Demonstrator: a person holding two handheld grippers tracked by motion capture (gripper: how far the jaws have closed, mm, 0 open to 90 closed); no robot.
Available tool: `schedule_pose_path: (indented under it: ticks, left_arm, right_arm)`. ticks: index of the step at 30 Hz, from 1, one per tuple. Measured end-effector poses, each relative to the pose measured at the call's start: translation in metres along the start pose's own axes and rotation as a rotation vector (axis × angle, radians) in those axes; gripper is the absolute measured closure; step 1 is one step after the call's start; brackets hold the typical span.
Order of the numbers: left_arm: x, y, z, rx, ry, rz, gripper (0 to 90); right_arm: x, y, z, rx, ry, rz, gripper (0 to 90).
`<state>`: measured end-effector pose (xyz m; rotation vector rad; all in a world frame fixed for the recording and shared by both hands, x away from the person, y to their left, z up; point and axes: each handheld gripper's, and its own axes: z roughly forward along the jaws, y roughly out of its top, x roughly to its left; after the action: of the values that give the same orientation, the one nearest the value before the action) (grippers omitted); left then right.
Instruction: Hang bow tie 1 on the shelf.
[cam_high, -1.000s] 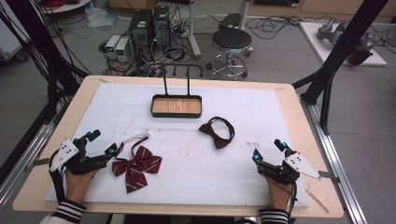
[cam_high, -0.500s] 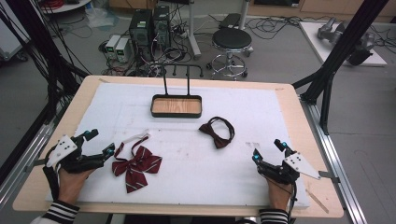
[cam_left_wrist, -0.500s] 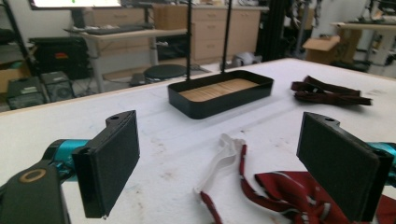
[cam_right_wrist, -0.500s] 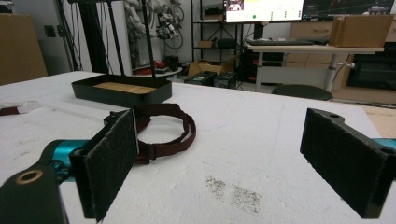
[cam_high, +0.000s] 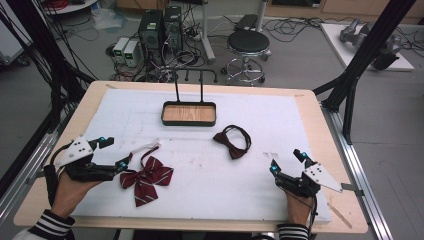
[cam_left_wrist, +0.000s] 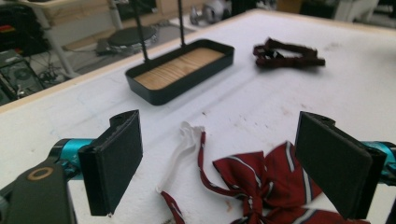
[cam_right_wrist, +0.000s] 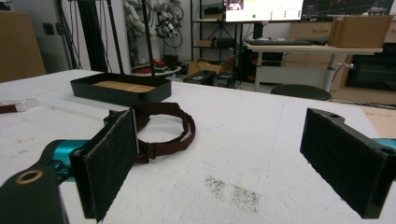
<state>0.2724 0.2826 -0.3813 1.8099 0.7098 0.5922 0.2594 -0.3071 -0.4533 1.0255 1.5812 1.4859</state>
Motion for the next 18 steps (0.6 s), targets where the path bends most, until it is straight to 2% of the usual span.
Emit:
schedule_pose_path:
  ticks: [2,5,6,9,10,12,18]
  left_arm:
    - [-0.002,0.003,0.004,0.036,-0.025,0.030,16.7]
    - [-0.005,0.006,0.009,0.101,-0.045,0.053,17.0]
    - [-0.007,0.008,0.013,0.146,-0.054,0.070,16.9]
    - [-0.009,0.011,0.018,0.218,-0.061,0.079,17.6]
    - [-0.009,0.011,0.018,0.218,-0.061,0.079,18.4]
    - [-0.011,0.013,0.023,0.276,-0.068,0.080,18.5]
    - [-0.013,0.013,0.031,0.335,-0.080,0.077,19.4]
  right_arm:
    - [0.000,0.000,0.000,0.000,-0.002,-0.003,10.5]
    - [0.000,0.000,0.000,0.001,-0.002,0.000,10.5]
    - [0.000,0.000,0.000,0.002,0.000,0.004,10.5]
    - [0.000,0.000,0.000,0.002,0.000,0.005,10.5]
    - [0.000,0.000,0.000,0.002,0.001,0.006,10.5]
    - [0.000,0.000,0.000,0.000,0.000,0.003,10.5]
    - [0.000,0.000,0.000,-0.002,0.001,0.009,10.5]
